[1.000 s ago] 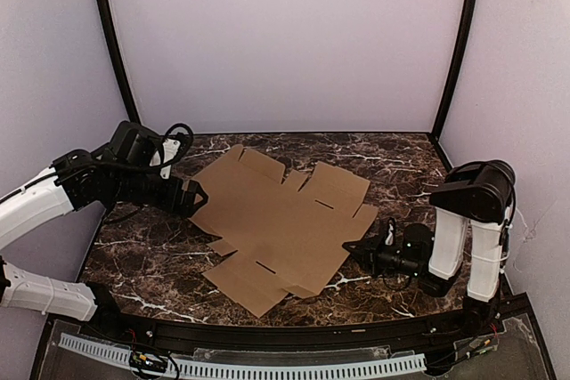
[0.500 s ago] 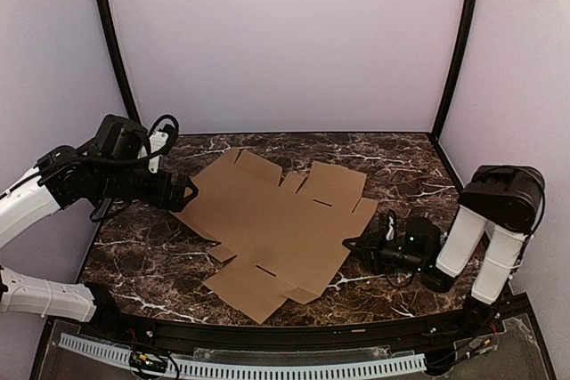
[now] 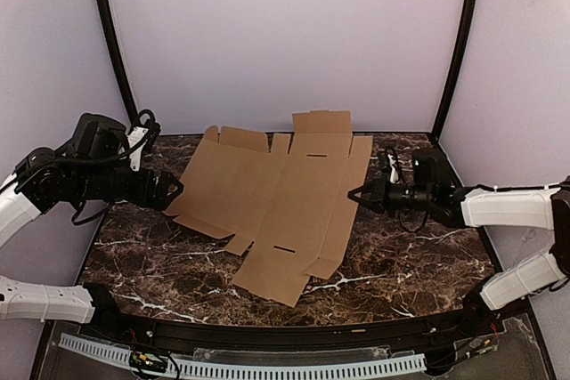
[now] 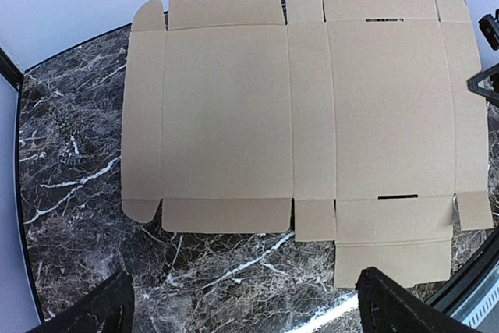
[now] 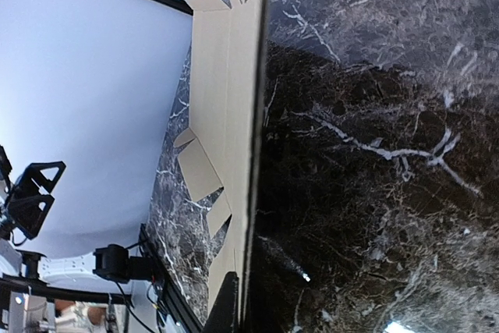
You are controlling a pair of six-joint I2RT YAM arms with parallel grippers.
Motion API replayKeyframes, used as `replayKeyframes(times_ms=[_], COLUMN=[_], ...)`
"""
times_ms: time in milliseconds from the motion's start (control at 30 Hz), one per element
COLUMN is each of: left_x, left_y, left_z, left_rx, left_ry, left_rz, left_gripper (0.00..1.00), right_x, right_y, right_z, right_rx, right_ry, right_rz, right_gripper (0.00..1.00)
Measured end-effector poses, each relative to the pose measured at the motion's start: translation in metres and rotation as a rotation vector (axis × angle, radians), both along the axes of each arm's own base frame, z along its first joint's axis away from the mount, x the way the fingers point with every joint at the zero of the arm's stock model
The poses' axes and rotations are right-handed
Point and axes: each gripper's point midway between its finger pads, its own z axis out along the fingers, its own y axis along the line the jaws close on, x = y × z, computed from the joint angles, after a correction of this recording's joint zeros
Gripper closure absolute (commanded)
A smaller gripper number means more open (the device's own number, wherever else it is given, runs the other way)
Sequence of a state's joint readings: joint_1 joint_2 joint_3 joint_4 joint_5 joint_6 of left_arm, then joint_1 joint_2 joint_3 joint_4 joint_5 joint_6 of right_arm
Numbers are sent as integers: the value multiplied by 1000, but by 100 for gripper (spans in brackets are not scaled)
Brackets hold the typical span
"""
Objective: Fold the paper box
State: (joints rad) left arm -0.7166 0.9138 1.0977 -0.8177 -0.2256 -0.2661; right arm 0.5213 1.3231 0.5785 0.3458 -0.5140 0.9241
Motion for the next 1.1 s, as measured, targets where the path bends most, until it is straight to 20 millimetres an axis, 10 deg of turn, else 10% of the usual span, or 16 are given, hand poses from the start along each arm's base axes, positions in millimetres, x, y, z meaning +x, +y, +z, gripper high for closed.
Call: replayKeyframes(times_ms=[733,1100], left_x=[-4,2], left_y=[1,-7], left_z=[17,13], left_rx=[-19,-4], left_ry=[-21,4], left_rz=[-9,-25], left_gripper=[0,0], right_x=[68,114], right_y=[-56,-4], right_z=[81,82], right_rx=[-854,-1386], right_ry=[-152,-463], right_rz=[135,321], right_gripper=[100,100])
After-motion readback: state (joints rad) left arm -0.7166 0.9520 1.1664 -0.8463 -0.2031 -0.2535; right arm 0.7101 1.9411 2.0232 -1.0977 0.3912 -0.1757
